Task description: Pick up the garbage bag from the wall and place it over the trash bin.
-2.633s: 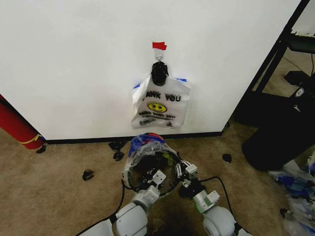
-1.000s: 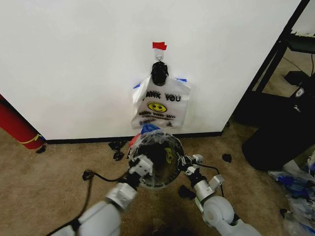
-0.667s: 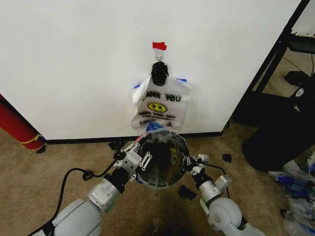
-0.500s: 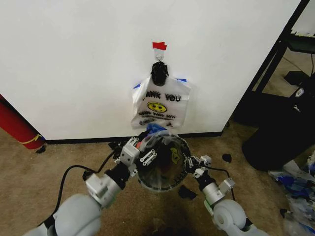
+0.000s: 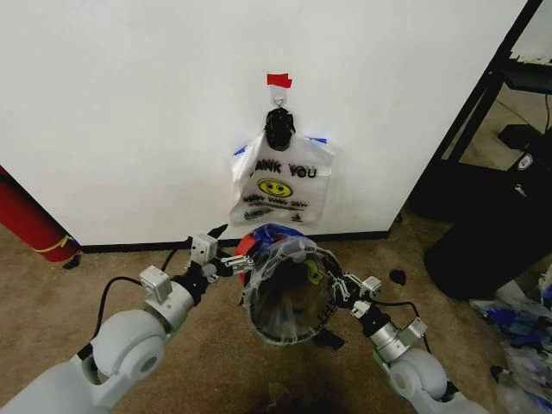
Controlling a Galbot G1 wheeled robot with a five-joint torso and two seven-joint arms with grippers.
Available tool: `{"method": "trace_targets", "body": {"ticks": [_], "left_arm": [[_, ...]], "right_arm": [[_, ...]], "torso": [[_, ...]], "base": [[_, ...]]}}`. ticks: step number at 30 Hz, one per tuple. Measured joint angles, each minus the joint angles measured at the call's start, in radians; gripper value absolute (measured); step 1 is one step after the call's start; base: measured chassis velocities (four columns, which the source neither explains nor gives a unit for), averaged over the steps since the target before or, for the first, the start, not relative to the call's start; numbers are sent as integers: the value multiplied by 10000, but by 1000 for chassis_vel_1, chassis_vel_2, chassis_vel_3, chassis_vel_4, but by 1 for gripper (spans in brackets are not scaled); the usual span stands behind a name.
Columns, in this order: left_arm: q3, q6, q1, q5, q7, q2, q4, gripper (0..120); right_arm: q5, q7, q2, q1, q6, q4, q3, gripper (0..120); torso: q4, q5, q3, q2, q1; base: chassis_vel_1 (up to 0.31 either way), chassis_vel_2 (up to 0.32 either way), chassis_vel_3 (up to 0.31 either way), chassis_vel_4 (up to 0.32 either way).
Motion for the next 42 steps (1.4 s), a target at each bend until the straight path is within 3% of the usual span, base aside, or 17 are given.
{"method": "trace_targets", "body": {"ticks": [9,17,23,28,32,34,42], "left_arm": [[-385,450,-34,-1714,258,-203,-330,97],[-125,872,91,-1964,265,-327,-498,96],[162,1153,71,-1726,223,-475,-132,94],[151,1168,14,-1884,137,-506,-11,70],[132,1168,27,-1960,134,-505,-48,61],[110,1168,28,-2025,134,-494,-110,49],[16,1126,-3,-2061,72,-472,-68,22]], "right_arm": [[-467,-24,53,186,352,-347,16,0],[-569,214,112,307,488,-528,19,0],[-384,274,105,312,468,-457,0,0],[-377,254,110,284,445,-413,-1,0],[-405,256,143,290,439,-437,-5,0],[-431,266,166,292,429,-438,-14,0],[-416,229,174,230,417,-397,-16,0]], "torso": [[-1,0,0,0,0],[-1,0,-1,0,0],[-1,1,-1,0,0],[-1,0,-1,0,0],[-1,0,-1,0,0],[-1,1,-1,0,0],[-1,0,-1,0,0]], "base": [[0,0,0,0],[0,0,0,0],[0,0,0,0],[0,0,0,0],[0,0,0,0],[0,0,0,0],[0,0,0,0]]}}
